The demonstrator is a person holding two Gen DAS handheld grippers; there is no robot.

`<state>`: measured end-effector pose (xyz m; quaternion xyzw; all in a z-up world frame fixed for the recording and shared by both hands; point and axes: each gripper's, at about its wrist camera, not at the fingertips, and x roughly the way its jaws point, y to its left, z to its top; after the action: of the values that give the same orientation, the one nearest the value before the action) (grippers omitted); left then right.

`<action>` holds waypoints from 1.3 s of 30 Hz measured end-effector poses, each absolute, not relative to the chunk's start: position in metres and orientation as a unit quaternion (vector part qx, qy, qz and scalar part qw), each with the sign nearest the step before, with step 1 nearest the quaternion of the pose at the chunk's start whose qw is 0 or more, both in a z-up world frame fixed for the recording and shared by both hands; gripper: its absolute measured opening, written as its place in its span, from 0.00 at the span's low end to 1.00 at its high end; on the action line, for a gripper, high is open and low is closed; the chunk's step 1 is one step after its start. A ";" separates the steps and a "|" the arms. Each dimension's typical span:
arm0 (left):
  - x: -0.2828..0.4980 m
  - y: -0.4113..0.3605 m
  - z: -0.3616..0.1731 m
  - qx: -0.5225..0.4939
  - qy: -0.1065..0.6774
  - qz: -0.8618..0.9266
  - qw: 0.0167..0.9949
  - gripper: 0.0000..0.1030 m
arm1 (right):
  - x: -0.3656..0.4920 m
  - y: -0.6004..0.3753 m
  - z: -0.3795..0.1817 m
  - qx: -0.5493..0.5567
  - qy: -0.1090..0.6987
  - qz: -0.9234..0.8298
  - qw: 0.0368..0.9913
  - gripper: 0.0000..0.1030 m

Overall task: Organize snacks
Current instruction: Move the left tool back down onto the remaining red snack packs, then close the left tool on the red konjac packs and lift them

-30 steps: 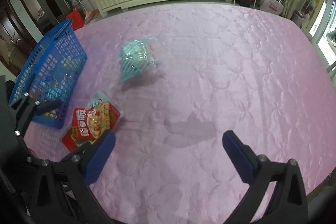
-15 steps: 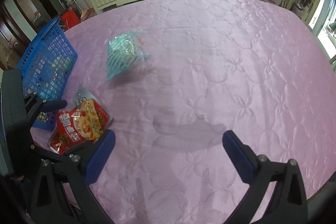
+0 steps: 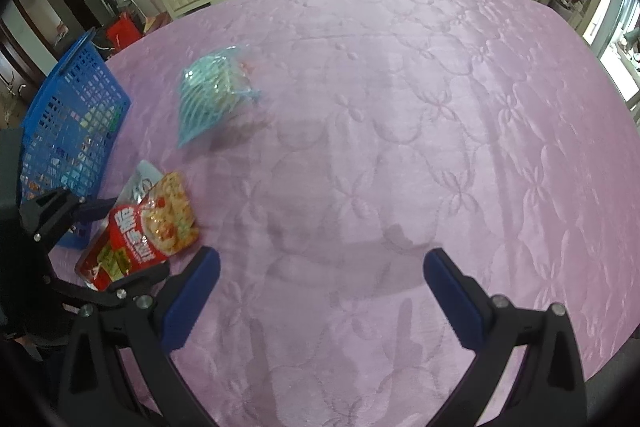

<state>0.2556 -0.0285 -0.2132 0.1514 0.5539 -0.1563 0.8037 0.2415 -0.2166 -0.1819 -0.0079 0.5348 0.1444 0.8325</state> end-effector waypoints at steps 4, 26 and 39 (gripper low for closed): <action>0.257 -0.026 -0.208 0.112 0.554 -0.158 0.809 0.65 | 0.241 -0.216 -0.182 -0.007 0.536 0.144 0.832 1.00; 0.255 -0.019 -0.188 0.045 0.539 -0.147 0.828 0.37 | 0.242 -0.217 -0.184 -0.007 0.538 0.143 0.831 1.00; 0.254 0.005 -0.176 0.017 0.519 -0.115 0.847 0.03 | 0.265 -0.210 -0.162 -0.033 0.514 0.146 0.845 1.00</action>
<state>0.2535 0.0052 -0.1763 0.0172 0.5187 -0.1153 0.8470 0.2646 -0.2099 -0.1615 -0.0335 0.5137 0.1463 0.8447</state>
